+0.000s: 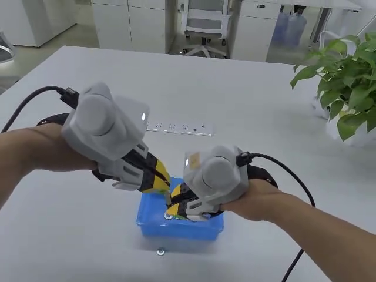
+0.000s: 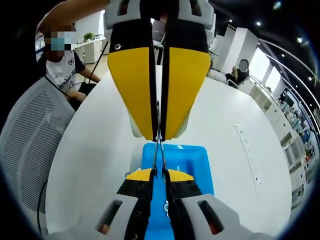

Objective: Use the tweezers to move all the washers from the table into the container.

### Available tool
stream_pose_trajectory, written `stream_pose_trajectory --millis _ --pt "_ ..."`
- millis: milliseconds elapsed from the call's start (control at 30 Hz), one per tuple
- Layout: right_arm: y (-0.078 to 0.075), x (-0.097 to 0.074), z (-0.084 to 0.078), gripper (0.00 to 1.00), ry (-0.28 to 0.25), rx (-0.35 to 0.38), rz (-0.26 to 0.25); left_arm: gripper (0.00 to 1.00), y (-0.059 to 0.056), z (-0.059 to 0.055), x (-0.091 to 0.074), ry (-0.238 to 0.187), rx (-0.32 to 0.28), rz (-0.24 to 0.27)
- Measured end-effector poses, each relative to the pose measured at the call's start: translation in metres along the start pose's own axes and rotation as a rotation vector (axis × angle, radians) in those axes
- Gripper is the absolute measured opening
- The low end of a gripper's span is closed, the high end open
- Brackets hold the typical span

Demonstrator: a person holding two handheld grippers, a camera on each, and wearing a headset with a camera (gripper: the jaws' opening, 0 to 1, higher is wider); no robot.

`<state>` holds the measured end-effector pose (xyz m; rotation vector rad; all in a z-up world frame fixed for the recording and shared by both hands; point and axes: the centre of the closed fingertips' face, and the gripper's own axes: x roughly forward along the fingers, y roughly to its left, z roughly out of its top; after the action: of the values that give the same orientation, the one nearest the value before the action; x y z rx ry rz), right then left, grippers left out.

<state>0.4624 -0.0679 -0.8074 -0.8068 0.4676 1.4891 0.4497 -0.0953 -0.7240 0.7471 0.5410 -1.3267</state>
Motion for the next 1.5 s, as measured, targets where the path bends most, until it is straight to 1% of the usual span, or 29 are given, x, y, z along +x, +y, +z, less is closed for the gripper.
stream_pose_trajectory --millis 233,400,500,833,1033,1233,1500 --pt "0.014 0.002 0.002 0.11 -0.007 0.0 0.008 0.05 -0.013 -0.001 -0.001 0.009 -0.003 -0.009" --pt "0.023 0.006 0.001 0.11 -0.007 0.003 0.02 0.05 -0.022 -0.007 0.001 0.012 -0.017 -0.018" --pt "0.028 0.009 0.001 0.11 -0.009 0.005 0.029 0.05 -0.025 -0.009 0.002 0.015 -0.022 -0.024" --pt "0.039 0.019 -0.003 0.12 -0.01 0.019 0.045 0.05 -0.033 -0.017 0.008 0.023 -0.035 -0.037" --pt "0.045 0.024 -0.009 0.12 -0.011 0.029 0.05 0.05 -0.038 -0.023 0.014 0.036 -0.033 -0.053" --pt "0.049 0.028 -0.013 0.12 -0.013 0.041 0.048 0.05 -0.043 -0.027 0.018 0.043 -0.038 -0.068" --pt "0.053 0.035 -0.017 0.12 -0.012 0.046 0.059 0.05 -0.047 -0.032 0.022 0.049 -0.045 -0.082"
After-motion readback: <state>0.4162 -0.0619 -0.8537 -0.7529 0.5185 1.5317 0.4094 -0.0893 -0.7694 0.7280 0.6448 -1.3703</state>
